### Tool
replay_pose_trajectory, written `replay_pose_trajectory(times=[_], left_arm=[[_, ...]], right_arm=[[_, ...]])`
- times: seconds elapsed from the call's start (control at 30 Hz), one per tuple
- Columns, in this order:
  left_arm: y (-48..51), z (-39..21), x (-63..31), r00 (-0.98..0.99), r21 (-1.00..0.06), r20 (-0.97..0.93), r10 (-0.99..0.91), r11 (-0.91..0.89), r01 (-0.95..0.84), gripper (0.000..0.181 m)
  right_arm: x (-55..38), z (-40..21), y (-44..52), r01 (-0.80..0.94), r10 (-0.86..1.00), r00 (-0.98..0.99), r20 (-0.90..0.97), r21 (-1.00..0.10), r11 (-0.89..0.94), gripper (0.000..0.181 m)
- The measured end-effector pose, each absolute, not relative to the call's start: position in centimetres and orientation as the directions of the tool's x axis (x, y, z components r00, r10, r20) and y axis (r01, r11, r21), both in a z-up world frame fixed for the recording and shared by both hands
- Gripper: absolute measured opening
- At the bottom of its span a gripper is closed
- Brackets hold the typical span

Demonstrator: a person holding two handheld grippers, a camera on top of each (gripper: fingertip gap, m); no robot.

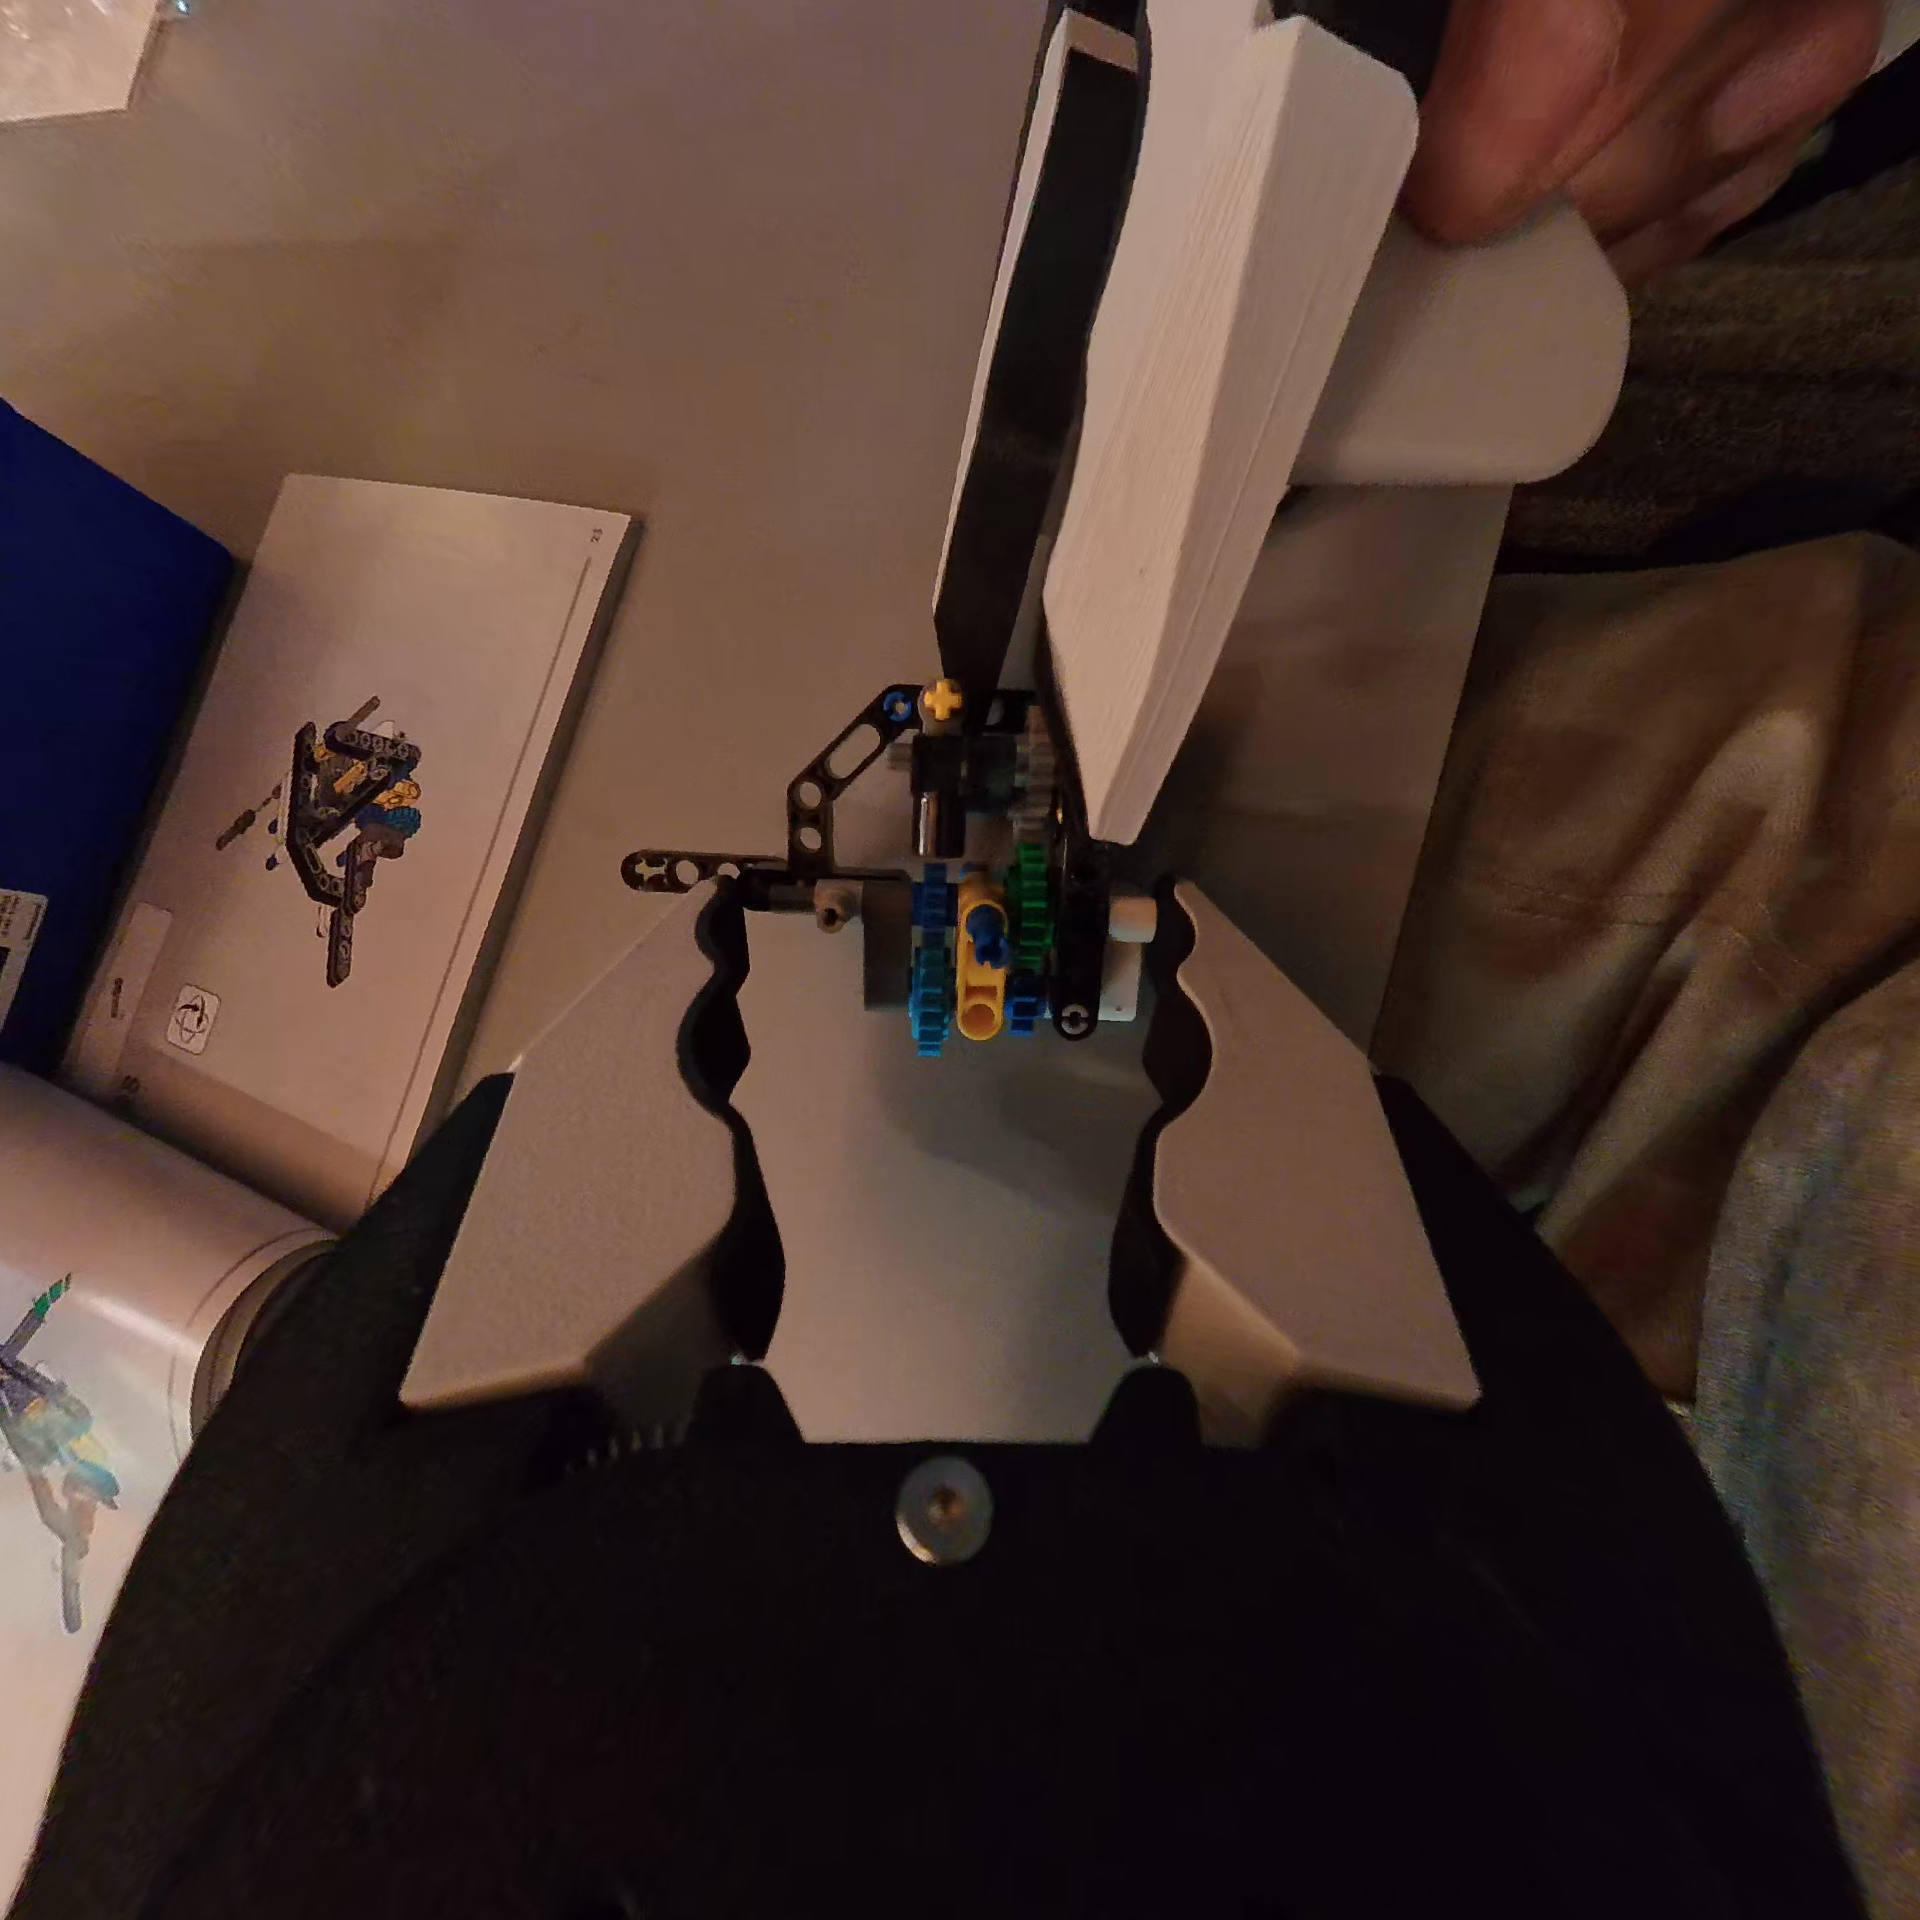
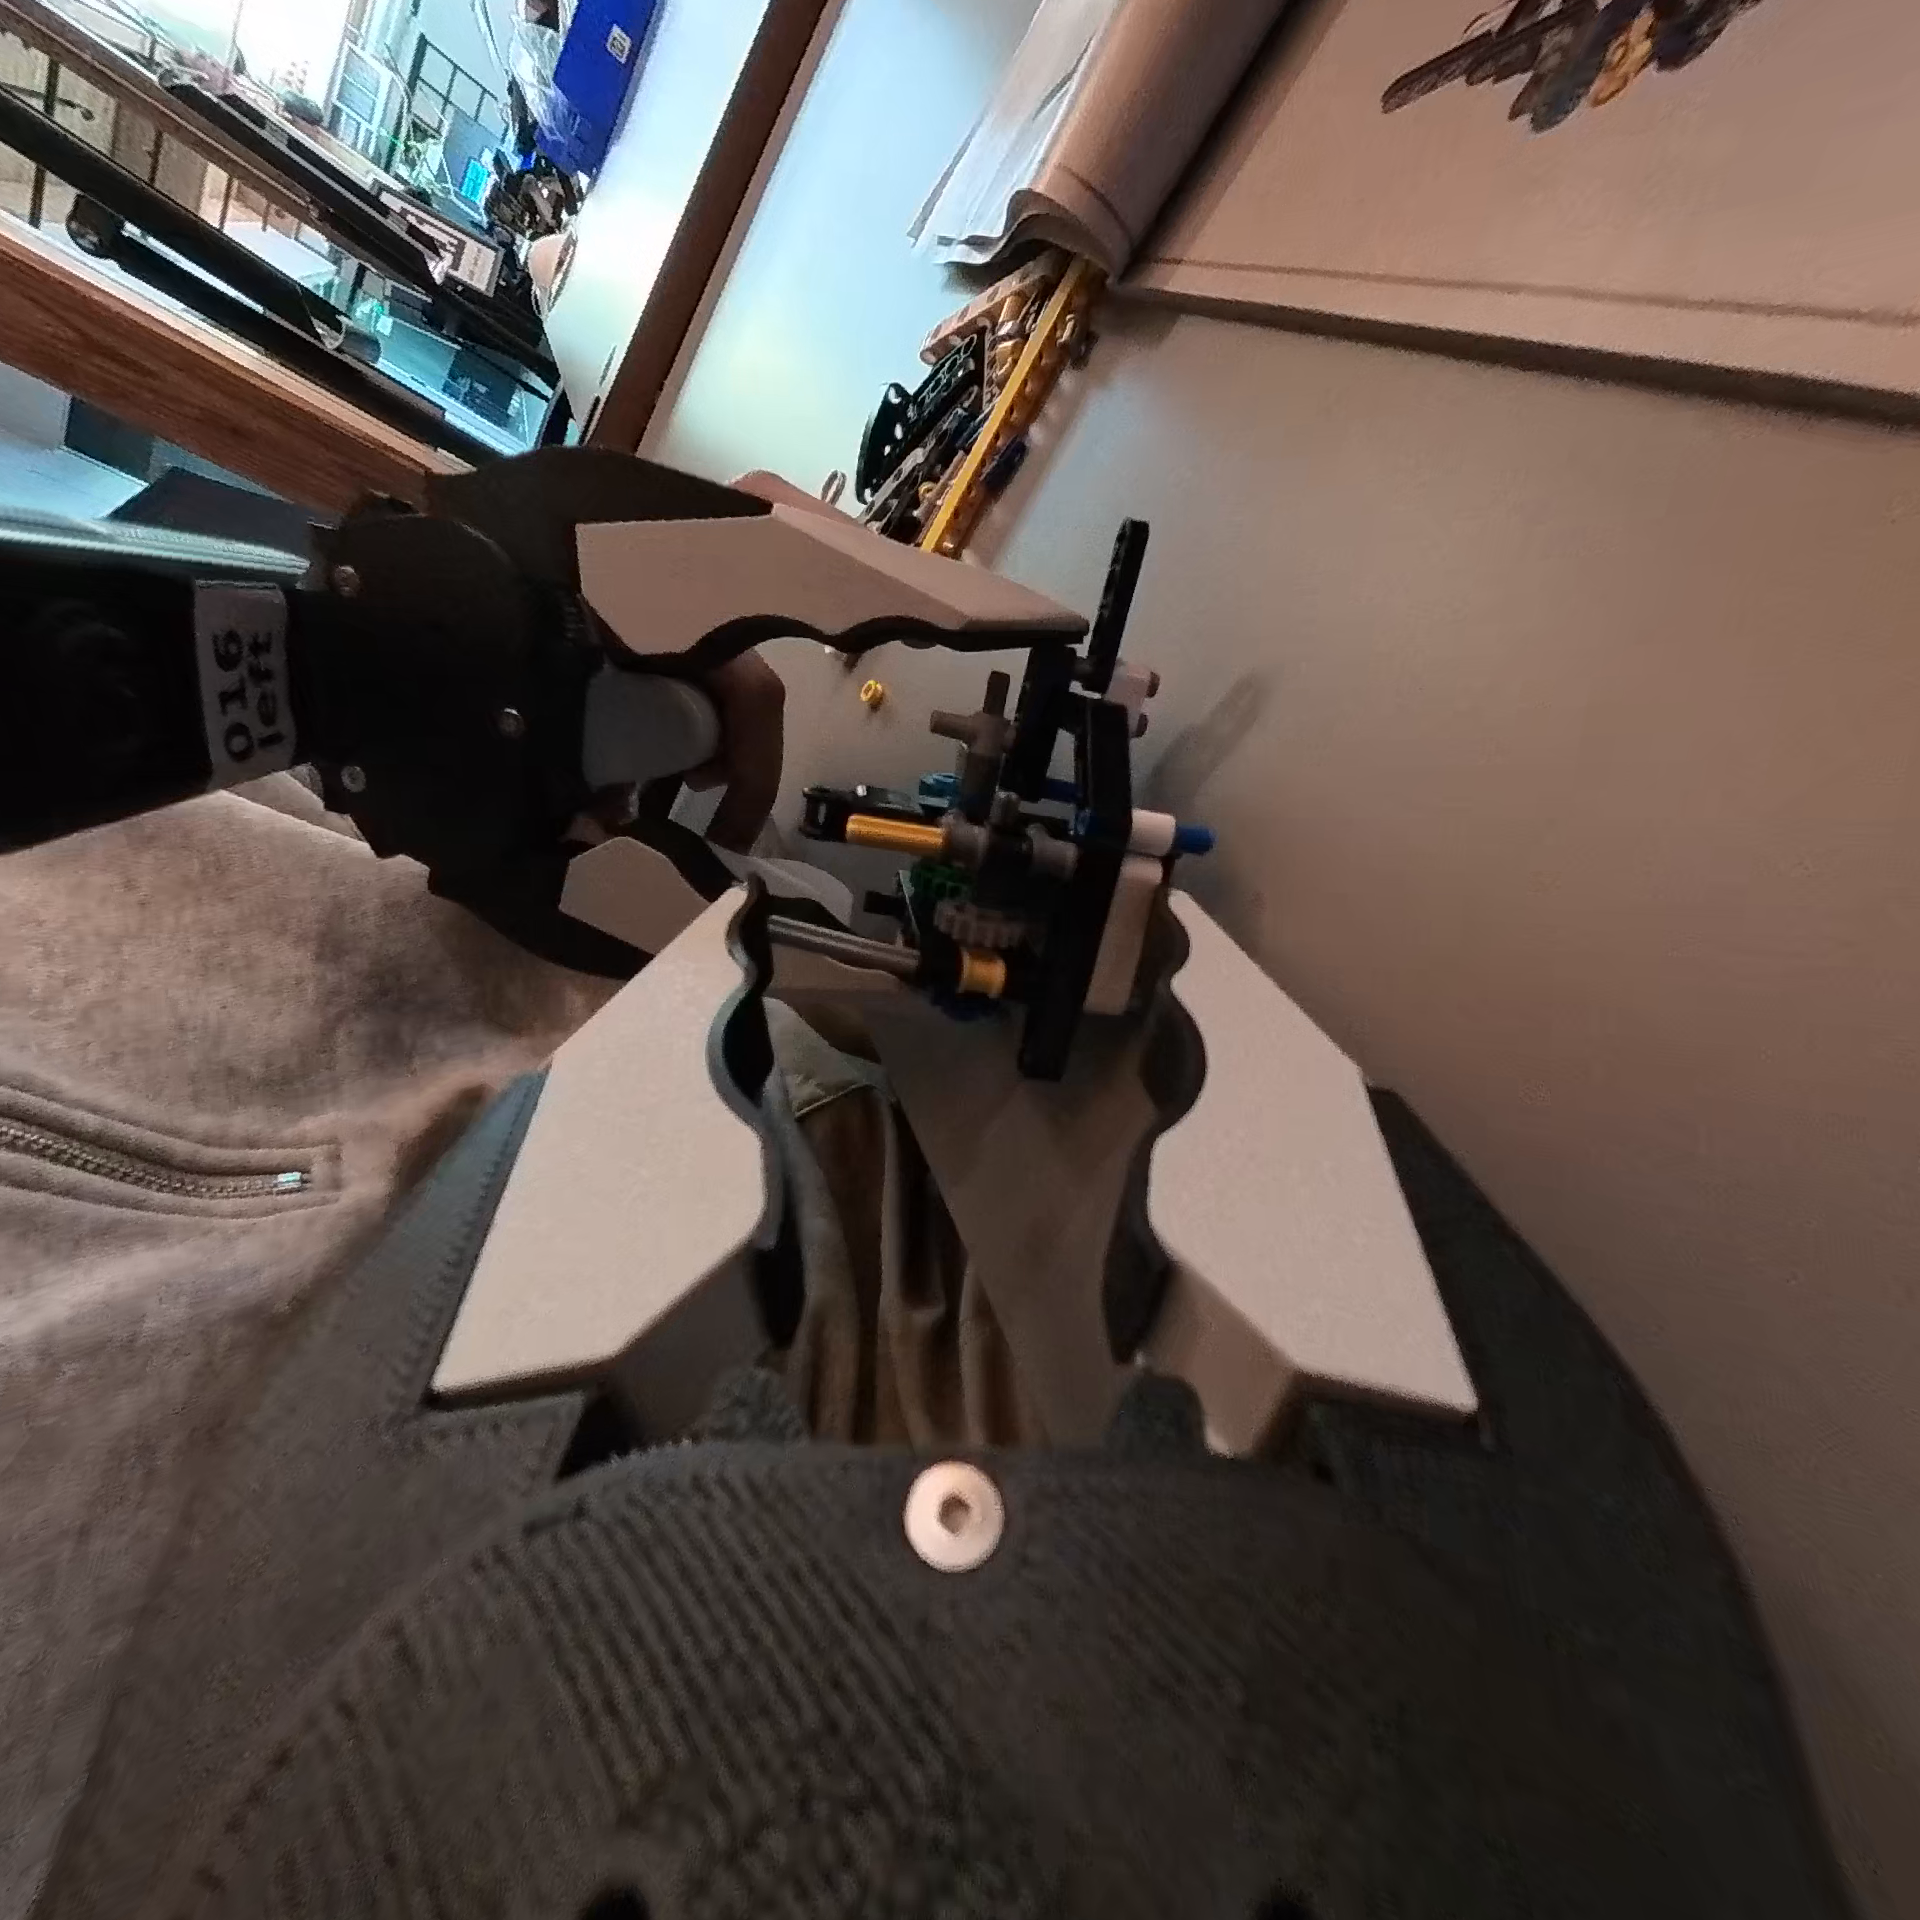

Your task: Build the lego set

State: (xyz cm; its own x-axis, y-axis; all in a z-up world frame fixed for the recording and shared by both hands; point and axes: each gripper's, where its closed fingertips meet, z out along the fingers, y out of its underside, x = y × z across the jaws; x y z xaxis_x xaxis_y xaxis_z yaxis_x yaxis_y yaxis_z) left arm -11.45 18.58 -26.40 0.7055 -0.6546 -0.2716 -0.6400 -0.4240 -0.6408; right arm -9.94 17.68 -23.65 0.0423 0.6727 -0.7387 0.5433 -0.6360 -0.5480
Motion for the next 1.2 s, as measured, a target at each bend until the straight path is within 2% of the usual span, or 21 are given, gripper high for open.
replay_pose_trajectory(times=[1.03,1.2], left_arm=[[18.29,-26.17,-10.89,0.710,-0.644,-0.275,-0.648,-0.424,-0.636,0.078],[18.37,-26.27,-11.11,0.725,-0.655,-0.263,-0.636,-0.434,-0.619,0.078]], right_arm=[[-9.91,-23.60,17.66,0.540,0.678,0.044,-0.733,-0.554,-0.634,0.071],[-10.27,-23.47,17.74,0.542,0.736,0.065,-0.674,-0.596,-0.593,0.073]])
